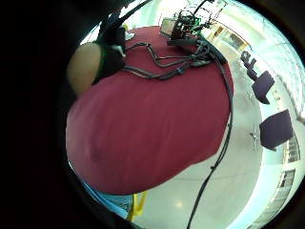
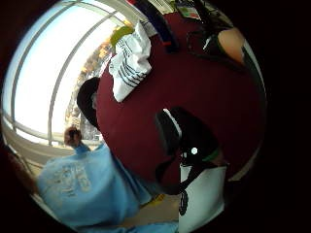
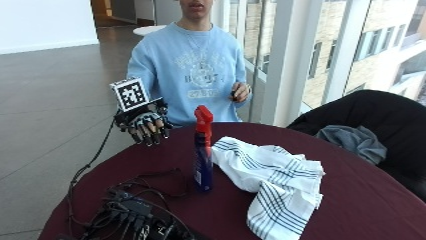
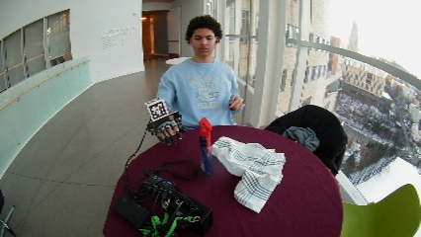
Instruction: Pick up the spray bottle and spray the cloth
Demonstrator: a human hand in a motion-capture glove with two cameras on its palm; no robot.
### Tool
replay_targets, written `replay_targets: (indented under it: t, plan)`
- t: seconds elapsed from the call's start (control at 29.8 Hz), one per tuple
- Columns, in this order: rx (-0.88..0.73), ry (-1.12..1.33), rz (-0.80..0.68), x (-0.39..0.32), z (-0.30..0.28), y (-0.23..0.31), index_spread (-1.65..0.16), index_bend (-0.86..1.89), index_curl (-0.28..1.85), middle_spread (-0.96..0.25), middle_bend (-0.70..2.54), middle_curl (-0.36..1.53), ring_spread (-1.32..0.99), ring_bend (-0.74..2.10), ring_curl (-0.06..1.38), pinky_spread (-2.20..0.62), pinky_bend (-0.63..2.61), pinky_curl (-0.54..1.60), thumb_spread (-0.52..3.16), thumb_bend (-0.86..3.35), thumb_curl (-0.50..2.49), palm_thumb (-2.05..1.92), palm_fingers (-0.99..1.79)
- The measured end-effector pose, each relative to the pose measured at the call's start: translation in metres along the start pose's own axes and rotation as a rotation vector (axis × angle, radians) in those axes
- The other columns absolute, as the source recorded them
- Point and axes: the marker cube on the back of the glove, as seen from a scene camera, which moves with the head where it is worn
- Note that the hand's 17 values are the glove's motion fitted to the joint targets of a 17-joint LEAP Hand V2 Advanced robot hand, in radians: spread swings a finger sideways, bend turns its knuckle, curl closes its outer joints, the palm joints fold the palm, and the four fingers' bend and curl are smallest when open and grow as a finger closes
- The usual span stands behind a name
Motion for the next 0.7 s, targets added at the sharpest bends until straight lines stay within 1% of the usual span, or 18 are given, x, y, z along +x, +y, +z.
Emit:
replay_targets:
  t: [0.07,0.13,0.3,0.47,0.6,0.7]
  plan:
    - [0.0,-0.002,-0.006,-0.001,0.0,-0.002,-0.18,0.29,0.11,-0.04,0.34,0.12,-0.02,0.34,0.1,0.09,0.25,0.08,0.48,0.27,0.08,0.43,0.87]
    - [-0.006,-0.011,-0.001,-0.004,-0.001,-0.003,-0.21,0.28,0.17,-0.05,0.35,0.15,-0.02,0.35,0.15,0.11,0.24,0.12,0.61,0.28,0.1,0.46,0.85]
    - [-0.005,-0.031,-0.009,-0.012,-0.004,-0.009,-0.26,0.24,0.23,-0.06,0.35,0.21,-0.03,0.37,0.22,0.14,0.21,0.17,0.83,0.27,0.12,0.49,0.85]
    - [-0.019,-0.023,0.008,-0.019,-0.007,-0.01,-0.29,0.21,0.26,-0.07,0.33,0.25,-0.04,0.35,0.24,0.15,0.19,0.2,0.96,0.24,0.15,0.51,0.85]
    - [-0.017,-0.026,-0.009,-0.02,-0.007,-0.014,-0.3,0.19,0.28,-0.07,0.31,0.27,-0.04,0.33,0.25,0.16,0.18,0.21,1.03,0.22,0.16,0.52,0.86]
    - [-0.017,-0.076,-0.014,-0.018,-0.008,-0.019,-0.3,0.17,0.29,-0.07,0.29,0.28,-0.04,0.33,0.26,0.16,0.18,0.22,1.07,0.22,0.18,0.55,0.84]
